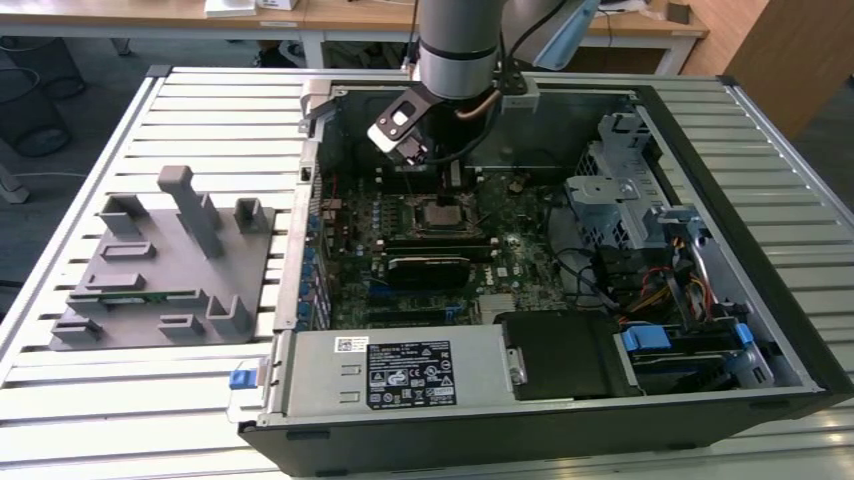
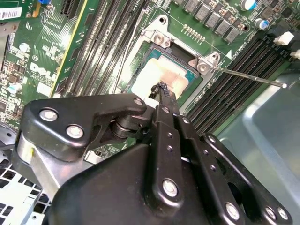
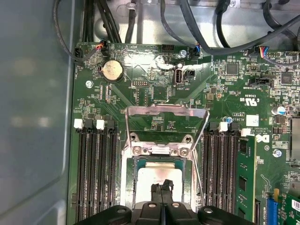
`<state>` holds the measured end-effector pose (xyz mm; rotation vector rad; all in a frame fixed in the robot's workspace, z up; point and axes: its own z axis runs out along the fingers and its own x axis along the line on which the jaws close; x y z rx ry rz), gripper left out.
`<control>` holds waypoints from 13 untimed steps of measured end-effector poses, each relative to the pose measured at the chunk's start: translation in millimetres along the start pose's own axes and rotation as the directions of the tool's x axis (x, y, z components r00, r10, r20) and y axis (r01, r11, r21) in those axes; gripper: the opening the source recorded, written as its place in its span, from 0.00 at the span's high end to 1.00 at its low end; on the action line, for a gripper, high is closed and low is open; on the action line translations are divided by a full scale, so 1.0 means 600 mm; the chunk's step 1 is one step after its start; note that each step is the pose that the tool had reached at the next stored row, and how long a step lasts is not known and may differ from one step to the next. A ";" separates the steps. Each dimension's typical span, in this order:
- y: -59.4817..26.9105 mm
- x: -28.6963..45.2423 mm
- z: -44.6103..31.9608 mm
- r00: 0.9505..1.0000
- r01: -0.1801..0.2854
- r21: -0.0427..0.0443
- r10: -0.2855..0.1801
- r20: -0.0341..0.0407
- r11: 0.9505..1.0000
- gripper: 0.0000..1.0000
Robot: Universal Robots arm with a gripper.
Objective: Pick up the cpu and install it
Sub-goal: 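Place the cpu into insertion slot, then close the cpu cover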
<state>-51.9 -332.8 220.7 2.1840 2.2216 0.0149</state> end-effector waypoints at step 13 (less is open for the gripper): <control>0.000 0.000 -0.016 1.000 0.000 0.002 0.000 0.000 1.000 0.89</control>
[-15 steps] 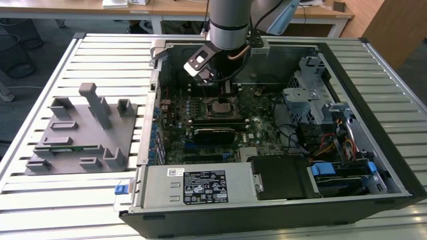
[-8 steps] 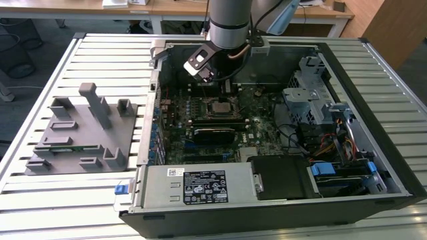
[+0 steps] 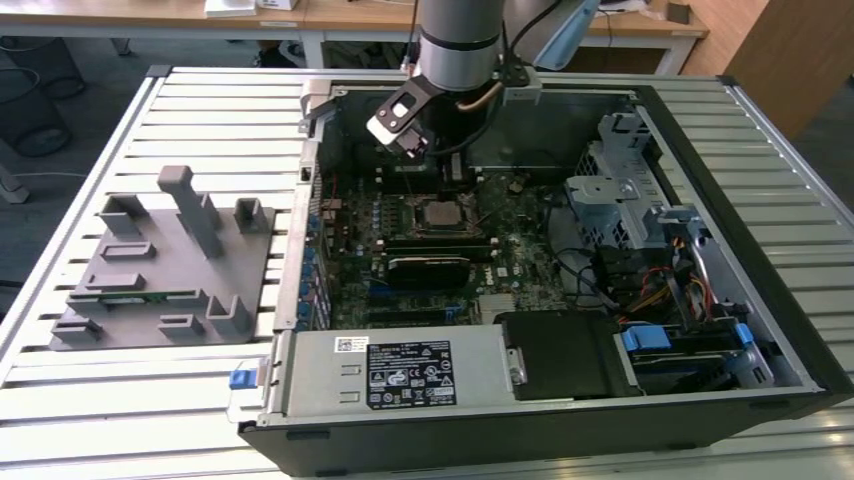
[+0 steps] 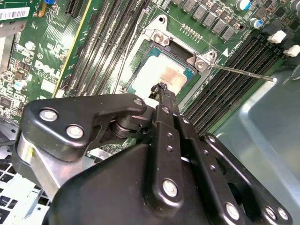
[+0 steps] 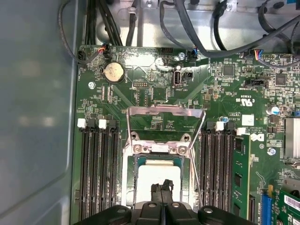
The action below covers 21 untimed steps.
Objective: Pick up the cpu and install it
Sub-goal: 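Close the cpu cover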
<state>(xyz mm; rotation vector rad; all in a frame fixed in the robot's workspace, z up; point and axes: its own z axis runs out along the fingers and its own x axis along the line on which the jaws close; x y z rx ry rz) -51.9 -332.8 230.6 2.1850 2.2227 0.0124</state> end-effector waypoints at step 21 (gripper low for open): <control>-0.001 0.000 -0.040 1.000 0.000 0.002 0.000 0.000 1.000 0.89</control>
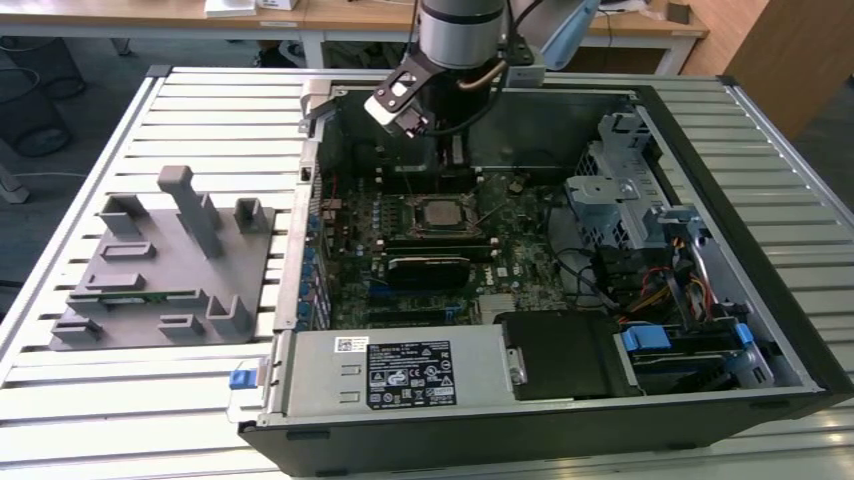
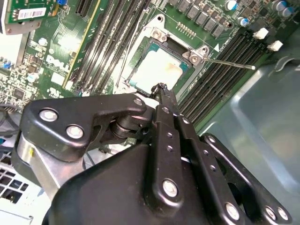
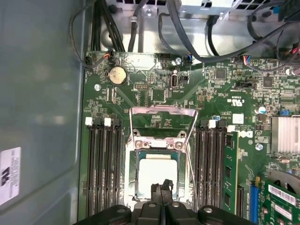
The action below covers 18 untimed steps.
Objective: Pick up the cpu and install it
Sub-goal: 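Close the cpu cover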
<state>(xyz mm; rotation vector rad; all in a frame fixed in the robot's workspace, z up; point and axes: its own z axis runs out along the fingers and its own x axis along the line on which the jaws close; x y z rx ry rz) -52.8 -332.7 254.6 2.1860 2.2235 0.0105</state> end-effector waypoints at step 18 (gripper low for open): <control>0.001 -0.016 -0.032 1.000 0.000 0.000 0.000 0.000 1.000 0.89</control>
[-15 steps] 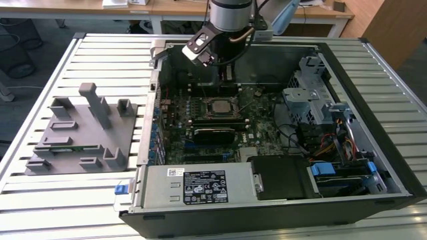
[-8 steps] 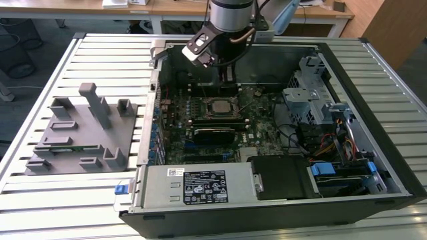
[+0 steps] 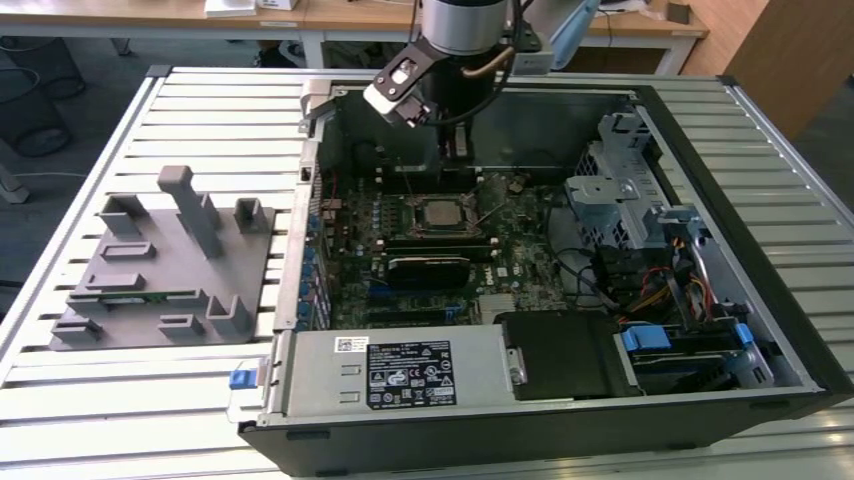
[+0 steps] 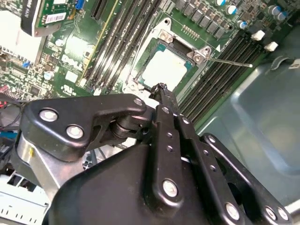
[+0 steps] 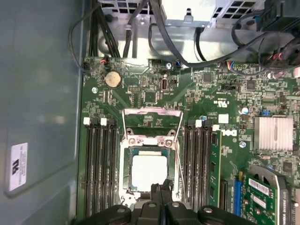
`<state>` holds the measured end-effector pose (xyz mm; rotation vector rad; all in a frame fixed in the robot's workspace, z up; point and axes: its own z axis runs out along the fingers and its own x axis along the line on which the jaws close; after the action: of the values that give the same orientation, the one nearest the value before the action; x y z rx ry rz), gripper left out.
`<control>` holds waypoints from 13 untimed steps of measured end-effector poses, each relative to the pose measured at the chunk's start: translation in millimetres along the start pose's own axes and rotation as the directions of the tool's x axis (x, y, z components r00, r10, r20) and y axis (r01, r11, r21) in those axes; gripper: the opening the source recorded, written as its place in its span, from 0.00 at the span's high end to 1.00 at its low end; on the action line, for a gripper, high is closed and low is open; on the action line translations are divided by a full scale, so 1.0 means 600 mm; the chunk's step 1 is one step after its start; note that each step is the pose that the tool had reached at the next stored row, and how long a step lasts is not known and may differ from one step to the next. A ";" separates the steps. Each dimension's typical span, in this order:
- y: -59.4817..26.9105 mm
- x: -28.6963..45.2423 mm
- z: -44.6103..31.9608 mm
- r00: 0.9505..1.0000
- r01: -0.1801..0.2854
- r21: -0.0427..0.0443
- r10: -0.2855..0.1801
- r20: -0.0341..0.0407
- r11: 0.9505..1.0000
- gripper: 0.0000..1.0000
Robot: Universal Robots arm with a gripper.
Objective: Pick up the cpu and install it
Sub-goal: 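Close the cpu cover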
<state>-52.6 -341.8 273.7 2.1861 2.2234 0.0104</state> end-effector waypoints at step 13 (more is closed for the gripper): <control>0.030 -0.001 -0.004 1.000 0.000 0.000 0.000 0.000 1.000 0.89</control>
<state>-34.7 -341.8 276.4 2.1860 2.2236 0.0108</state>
